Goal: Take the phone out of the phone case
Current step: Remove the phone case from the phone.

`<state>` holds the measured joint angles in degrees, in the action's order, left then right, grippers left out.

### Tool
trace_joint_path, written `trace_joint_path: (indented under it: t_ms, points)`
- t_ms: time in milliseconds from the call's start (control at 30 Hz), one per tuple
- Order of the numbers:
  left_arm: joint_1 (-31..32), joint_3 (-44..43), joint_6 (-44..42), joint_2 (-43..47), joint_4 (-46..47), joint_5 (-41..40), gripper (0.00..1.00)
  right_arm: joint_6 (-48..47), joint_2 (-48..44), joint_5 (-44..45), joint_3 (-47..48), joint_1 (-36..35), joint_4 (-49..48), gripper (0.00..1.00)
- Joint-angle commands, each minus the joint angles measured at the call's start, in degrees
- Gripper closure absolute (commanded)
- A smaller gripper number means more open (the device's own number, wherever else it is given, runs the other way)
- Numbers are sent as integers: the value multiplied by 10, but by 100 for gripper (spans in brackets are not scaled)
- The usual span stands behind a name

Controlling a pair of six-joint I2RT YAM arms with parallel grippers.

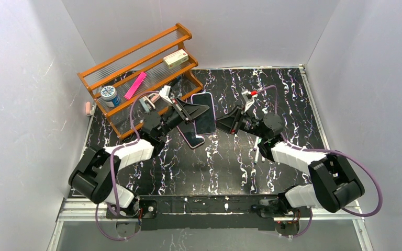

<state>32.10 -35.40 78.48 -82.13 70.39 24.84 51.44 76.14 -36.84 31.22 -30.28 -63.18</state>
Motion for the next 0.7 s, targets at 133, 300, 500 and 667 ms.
trace_joint_path:
  t_ms: [133, 300, 500, 667]
  points:
    - [55, -28, 0, -72, -22, 132, 100, -12, -6, 55, 54, 8, -84, 84]
    - [49, -42, -9, -108, -34, 108, 90, 0, -20, 64, 27, 29, -46, 99]
    - [40, -79, -106, -104, -194, 67, 59, 3, -51, 67, -11, 63, 0, 99]
    - [39, -112, -205, -76, -354, -4, 33, -12, -76, 75, -24, 71, 47, 99]
